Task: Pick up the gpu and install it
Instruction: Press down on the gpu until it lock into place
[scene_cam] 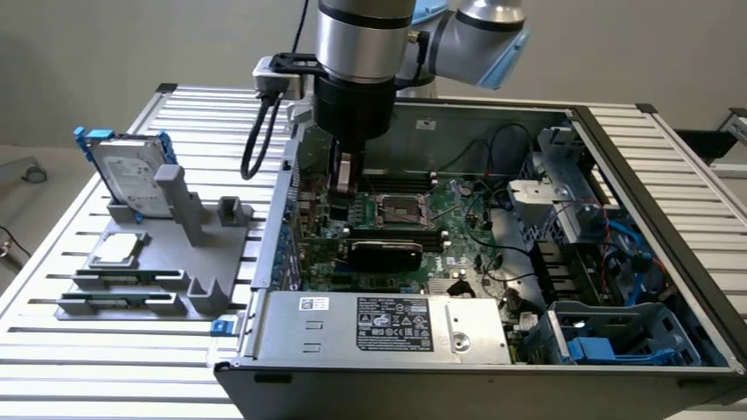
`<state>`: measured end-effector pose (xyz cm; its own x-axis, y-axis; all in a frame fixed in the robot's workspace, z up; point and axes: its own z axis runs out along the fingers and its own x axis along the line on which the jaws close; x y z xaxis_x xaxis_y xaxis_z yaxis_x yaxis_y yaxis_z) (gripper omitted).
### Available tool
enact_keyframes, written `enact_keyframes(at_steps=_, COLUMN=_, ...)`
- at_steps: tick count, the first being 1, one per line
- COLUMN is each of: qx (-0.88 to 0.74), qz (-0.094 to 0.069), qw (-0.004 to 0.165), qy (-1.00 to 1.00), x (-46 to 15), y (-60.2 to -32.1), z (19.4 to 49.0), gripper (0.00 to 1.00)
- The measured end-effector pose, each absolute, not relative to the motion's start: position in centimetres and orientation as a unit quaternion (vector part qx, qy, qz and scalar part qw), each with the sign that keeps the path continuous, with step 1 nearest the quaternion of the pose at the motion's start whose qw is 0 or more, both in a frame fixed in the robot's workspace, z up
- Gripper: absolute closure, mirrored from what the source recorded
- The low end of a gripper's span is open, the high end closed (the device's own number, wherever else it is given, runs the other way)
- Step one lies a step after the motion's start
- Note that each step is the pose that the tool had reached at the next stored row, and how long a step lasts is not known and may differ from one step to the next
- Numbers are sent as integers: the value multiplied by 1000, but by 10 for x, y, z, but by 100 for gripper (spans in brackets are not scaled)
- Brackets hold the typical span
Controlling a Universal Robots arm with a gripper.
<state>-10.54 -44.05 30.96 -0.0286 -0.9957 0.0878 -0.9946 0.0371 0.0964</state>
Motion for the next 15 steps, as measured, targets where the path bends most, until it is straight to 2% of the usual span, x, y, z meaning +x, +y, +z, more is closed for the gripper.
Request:
enact_keyframes(at_steps=4, qx=694, qz=19, qw=41, qy=-719, x=-101, y=-441, z=310, gripper=89)
enact_keyframes(at_steps=15, qx=695, qz=20, qw=40, qy=-718, x=-101, y=-441, z=310, gripper=89)
